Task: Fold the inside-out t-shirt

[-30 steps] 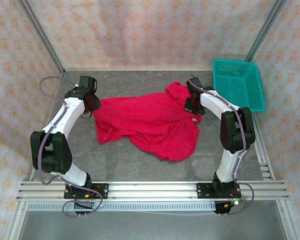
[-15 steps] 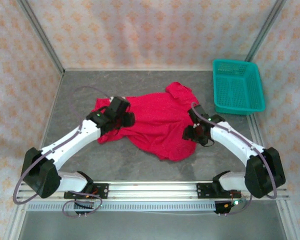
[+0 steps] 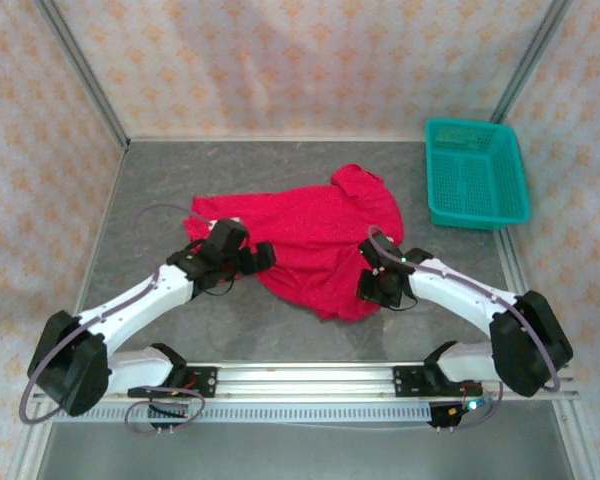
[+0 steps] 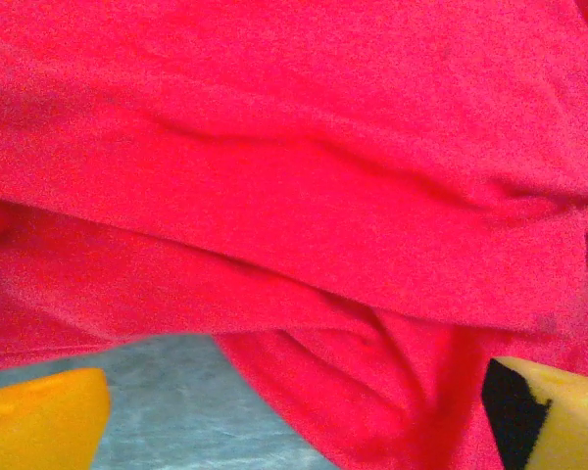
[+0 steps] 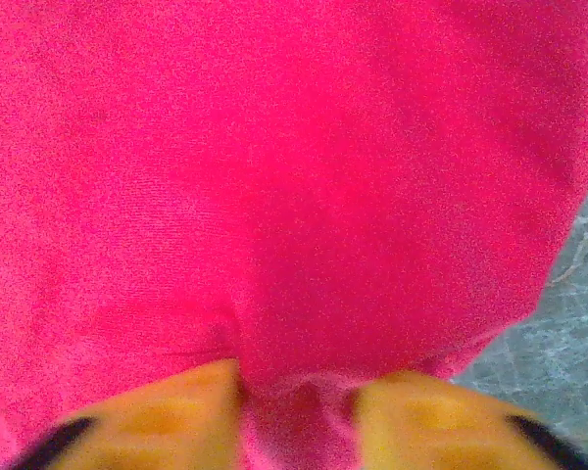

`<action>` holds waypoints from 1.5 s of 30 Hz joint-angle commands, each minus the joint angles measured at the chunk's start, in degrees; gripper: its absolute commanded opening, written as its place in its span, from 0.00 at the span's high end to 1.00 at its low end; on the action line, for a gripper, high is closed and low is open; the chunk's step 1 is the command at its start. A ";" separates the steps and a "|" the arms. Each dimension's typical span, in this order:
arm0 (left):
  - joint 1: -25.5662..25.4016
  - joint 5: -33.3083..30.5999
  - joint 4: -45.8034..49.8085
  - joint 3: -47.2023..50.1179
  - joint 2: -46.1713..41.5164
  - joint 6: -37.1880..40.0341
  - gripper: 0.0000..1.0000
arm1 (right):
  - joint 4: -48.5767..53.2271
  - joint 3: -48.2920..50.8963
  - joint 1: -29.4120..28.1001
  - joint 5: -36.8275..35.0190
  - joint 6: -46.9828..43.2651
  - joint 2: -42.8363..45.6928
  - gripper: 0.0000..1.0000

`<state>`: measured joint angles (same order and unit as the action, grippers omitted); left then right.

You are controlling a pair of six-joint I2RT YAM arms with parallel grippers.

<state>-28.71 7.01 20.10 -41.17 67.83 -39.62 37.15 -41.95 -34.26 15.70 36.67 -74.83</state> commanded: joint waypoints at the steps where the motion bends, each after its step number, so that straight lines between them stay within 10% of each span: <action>1: 2.34 -1.28 -2.74 3.29 -4.96 -0.27 0.00 | -1.60 -5.97 -0.28 -2.53 -0.45 -1.90 1.00; 7: -4.79 5.09 -13.97 4.13 -8.30 4.23 0.22 | 2.02 -15.80 1.47 -5.22 -4.12 -5.28 1.00; 17: -22.34 3.30 -14.86 -9.18 14.47 13.09 0.40 | 1.27 -22.60 8.00 -2.41 -8.16 -15.35 1.00; 30: -22.15 -1.98 -17.19 -15.58 31.41 14.16 0.31 | 1.48 -25.49 10.09 -0.70 -9.28 -18.47 1.00; 31: -21.81 -2.21 -16.83 -16.11 32.15 14.21 0.35 | 1.51 -25.63 10.18 -0.59 -9.37 -18.55 1.00; 35: -18.83 2.03 -13.47 -18.43 32.98 14.55 1.00 | 1.76 -26.30 10.98 -0.24 -9.92 -19.17 1.00; 45: -13.17 1.11 -7.17 -16.43 17.51 15.82 1.00 | 7.67 -37.68 14.81 -2.94 -15.53 -31.83 0.95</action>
<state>-43.31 8.95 10.46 -58.41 87.50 -24.95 40.84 -75.13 -20.29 16.29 24.08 -102.56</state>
